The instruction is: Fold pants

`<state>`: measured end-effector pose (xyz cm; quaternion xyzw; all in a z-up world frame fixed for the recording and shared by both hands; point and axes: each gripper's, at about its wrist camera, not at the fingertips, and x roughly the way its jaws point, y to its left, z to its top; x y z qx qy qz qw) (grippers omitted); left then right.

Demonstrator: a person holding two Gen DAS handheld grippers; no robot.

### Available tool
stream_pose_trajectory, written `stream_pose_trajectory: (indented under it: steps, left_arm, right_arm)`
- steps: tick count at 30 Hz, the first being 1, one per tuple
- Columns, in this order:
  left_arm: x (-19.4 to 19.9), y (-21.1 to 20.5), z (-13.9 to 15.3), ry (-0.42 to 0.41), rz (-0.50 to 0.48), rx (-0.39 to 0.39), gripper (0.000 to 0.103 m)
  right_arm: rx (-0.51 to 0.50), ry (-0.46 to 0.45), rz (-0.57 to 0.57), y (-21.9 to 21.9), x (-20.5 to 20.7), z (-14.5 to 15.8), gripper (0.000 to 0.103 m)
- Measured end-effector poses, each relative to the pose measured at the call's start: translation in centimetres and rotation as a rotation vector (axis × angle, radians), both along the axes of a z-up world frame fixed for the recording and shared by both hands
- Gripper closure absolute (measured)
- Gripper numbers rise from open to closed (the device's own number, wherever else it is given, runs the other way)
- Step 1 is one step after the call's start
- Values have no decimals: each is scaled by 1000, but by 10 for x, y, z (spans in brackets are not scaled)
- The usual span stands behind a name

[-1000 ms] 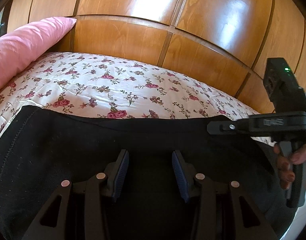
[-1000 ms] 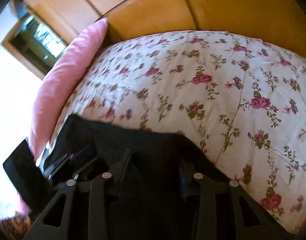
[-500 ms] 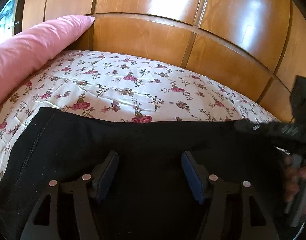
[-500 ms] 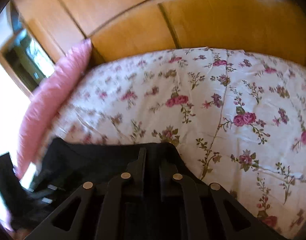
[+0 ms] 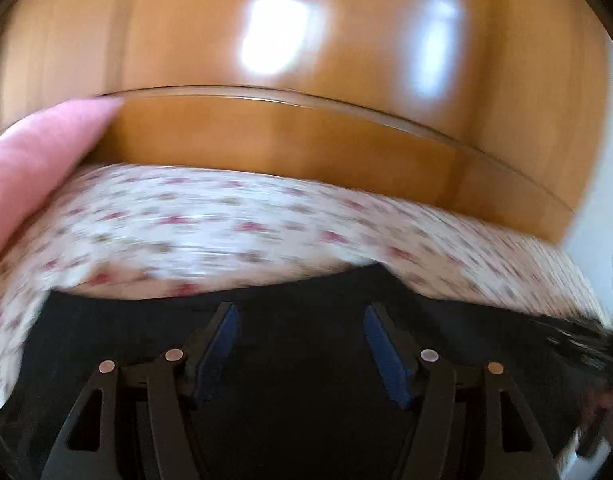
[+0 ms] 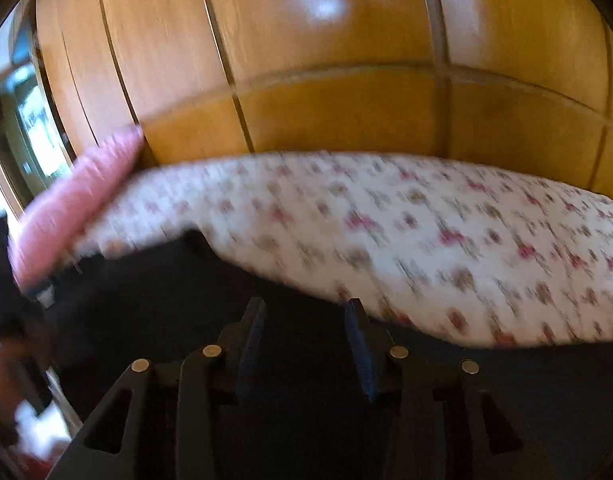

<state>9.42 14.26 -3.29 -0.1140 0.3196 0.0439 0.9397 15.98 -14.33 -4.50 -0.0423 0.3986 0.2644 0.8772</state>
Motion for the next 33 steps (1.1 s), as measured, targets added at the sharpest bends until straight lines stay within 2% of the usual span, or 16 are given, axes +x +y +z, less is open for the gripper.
stream_pose_trajectory:
  steps: [2, 4, 5, 7, 8, 10, 12, 14, 15, 16, 18, 21, 23, 26, 31, 33]
  left_arm:
    - [17, -24, -13, 51, -81, 57, 36]
    - [27, -33, -32, 108, -71, 139, 36]
    - [34, -30, -43, 154, -69, 123, 35]
    - [33, -17, -42, 139, -46, 48, 34]
    - [33, -8, -43, 141, -13, 15, 34]
    - [30, 3, -46, 129, -7, -51, 34]
    - [28, 5, -46, 115, -8, -75, 34]
    - [28, 5, -47, 114, -10, -75, 34]
    - [29, 5, -47, 114, -10, -74, 34]
    - [30, 5, -48, 114, -10, -73, 34]
    - [30, 3, -48, 112, -12, -70, 34]
    - [28, 3, -48, 111, -10, -70, 34]
    - [27, 4, -47, 109, -13, -74, 34]
    - [27, 4, -47, 111, -12, -70, 34]
    - [27, 4, -47, 111, -14, -70, 34]
    - [27, 4, -47, 112, -14, -67, 34]
  right_arm:
    - [-12, 47, -38, -9, 12, -15, 69]
    - [-37, 31, -77, -18, 24, -23, 89]
    - [-71, 5, -103, -21, 28, -24, 93]
    - [-111, -22, -160, -28, 33, -28, 103]
    - [-82, -9, -190, -36, 38, -32, 103]
    - [-23, 4, -215, -47, 41, -32, 103]
    - [26, 1, -211, -55, 38, -30, 103]
    - [95, 1, -211, -65, 31, -26, 96]
    - [136, -9, -229, -70, 26, -22, 82]
    - [167, -20, -252, -79, 20, -19, 50]
    - [209, -65, -333, -100, 4, -13, 13]
    - [216, -104, -368, -128, -15, -8, 13]
    - [171, -113, -407, -152, -21, -9, 13]
    - [135, -92, -519, -199, -26, -14, 13]
    - [286, -92, -754, -294, -57, -10, 14]
    - [398, -107, -860, -332, -74, -9, 15]
